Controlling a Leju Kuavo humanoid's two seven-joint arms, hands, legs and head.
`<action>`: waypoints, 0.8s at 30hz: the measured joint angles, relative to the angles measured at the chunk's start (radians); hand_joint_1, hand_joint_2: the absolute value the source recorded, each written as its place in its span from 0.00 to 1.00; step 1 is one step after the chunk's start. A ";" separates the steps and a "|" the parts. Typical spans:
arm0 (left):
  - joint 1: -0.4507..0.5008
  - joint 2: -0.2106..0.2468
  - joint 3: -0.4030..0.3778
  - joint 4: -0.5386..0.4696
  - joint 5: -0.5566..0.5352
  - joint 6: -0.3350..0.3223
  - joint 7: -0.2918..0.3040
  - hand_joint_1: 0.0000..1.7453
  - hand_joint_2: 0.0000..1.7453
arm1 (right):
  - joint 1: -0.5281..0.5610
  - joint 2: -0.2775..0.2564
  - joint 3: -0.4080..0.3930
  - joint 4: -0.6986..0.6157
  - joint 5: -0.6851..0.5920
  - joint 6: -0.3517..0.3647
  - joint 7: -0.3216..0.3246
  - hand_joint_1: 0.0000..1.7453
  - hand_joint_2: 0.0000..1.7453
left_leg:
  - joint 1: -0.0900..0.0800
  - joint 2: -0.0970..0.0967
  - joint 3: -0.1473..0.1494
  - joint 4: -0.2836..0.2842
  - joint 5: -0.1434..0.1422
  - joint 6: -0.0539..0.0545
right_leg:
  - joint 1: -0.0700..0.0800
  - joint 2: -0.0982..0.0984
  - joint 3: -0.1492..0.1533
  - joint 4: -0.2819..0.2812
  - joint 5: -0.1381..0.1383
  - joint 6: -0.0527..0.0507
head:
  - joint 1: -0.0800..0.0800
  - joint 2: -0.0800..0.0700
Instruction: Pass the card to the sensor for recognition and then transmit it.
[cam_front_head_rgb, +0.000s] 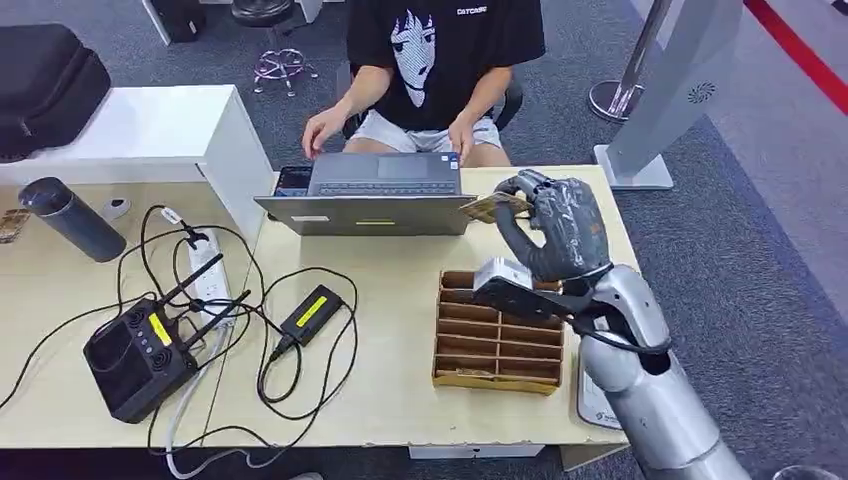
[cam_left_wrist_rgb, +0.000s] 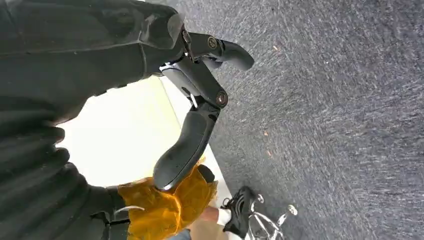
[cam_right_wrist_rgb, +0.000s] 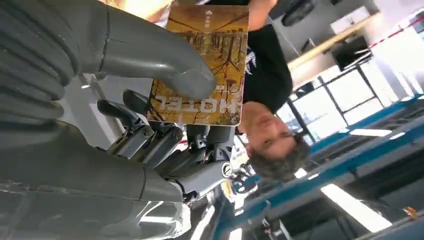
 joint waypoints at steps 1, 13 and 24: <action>0.000 -0.002 0.008 0.000 0.007 0.006 0.001 0.00 1.00 | 0.045 -0.044 -0.027 -0.049 -0.040 0.020 -0.026 1.00 1.00 | 0.000 -0.003 0.001 0.000 -0.002 0.002 | 0.000 -0.003 0.004 -0.001 -0.001 0.001 | 0.000 0.000; 0.024 -0.024 0.104 0.000 0.041 0.046 0.011 0.00 1.00 | 0.578 -0.267 -0.465 -0.345 -0.122 0.124 -0.148 1.00 1.00 | 0.000 -0.006 0.002 0.000 -0.009 0.006 | 0.001 -0.006 0.009 -0.003 -0.007 0.005 | 0.001 0.000; 0.017 -0.029 0.133 0.000 0.022 0.037 0.011 0.00 1.00 | 0.692 -0.393 -0.507 -0.353 -0.016 0.236 -0.044 1.00 1.00 | 0.000 -0.003 0.002 0.000 -0.009 0.006 | 0.001 -0.005 0.010 -0.003 -0.007 0.004 | 0.001 0.000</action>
